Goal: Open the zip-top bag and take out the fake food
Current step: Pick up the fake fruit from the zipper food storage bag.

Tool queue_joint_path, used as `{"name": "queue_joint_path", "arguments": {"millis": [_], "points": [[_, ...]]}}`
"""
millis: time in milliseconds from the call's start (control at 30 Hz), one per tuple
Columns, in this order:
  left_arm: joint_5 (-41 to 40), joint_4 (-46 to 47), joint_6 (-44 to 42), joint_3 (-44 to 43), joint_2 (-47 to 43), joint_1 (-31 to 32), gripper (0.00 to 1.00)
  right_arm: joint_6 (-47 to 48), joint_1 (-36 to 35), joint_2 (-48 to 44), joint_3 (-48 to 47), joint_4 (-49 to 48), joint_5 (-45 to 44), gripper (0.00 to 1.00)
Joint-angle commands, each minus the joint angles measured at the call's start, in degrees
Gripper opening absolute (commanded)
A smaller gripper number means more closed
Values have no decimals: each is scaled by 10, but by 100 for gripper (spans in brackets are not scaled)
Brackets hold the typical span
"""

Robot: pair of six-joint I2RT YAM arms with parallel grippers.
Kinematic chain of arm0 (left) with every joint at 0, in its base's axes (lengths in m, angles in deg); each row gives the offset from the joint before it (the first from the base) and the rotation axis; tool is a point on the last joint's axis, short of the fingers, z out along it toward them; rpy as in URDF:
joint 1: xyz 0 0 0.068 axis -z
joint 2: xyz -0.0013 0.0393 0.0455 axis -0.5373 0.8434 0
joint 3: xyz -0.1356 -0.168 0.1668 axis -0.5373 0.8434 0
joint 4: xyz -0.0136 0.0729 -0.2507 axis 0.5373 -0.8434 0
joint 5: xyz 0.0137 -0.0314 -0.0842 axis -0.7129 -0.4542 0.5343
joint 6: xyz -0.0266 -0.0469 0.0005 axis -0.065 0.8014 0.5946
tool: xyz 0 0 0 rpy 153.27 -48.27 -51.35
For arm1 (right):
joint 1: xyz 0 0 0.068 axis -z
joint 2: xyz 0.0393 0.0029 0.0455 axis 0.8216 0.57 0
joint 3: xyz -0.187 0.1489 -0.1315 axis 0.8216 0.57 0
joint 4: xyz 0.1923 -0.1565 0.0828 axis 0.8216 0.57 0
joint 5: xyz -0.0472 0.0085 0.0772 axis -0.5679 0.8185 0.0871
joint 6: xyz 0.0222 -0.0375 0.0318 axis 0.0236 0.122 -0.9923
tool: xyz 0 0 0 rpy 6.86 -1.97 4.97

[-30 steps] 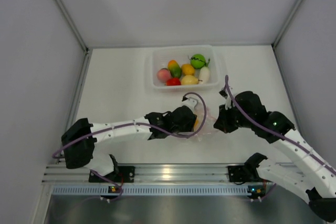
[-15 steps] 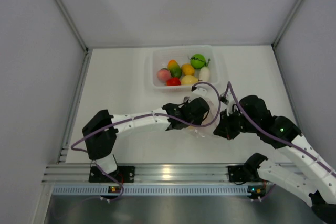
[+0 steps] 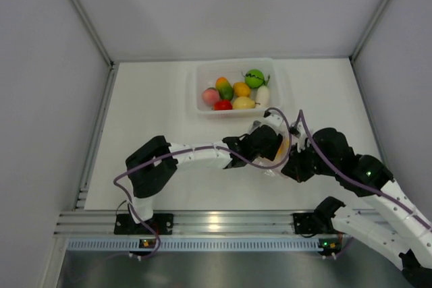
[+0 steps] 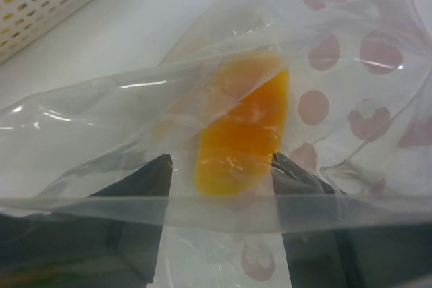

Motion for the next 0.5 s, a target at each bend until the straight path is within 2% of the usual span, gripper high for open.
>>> {"name": "queue_joint_path", "arguments": {"millis": [0, 167, 300, 400, 433, 467], "points": [[17, 111, -58, -6, 30, -13, 68, 1, -14, -9, 10, 25, 42, 0], [-3, 111, -49, -20, 60, -16, 64, -3, -15, -14, 11, 21, 45, 0], [-35, 144, 12, 45, -8, -16, 61, -15, -14, -30, -22, 12, 18, 0], [-1, 170, 30, 99, -49, -17, 60, -30, -15, -29, -67, 16, -89, 0], [9, 171, 36, 106, -70, -17, 59, -35, -14, -29, -76, 16, -161, 0], [15, 171, 44, 113, -84, -17, 58, -42, -14, -25, -87, 16, -193, 0]]}}
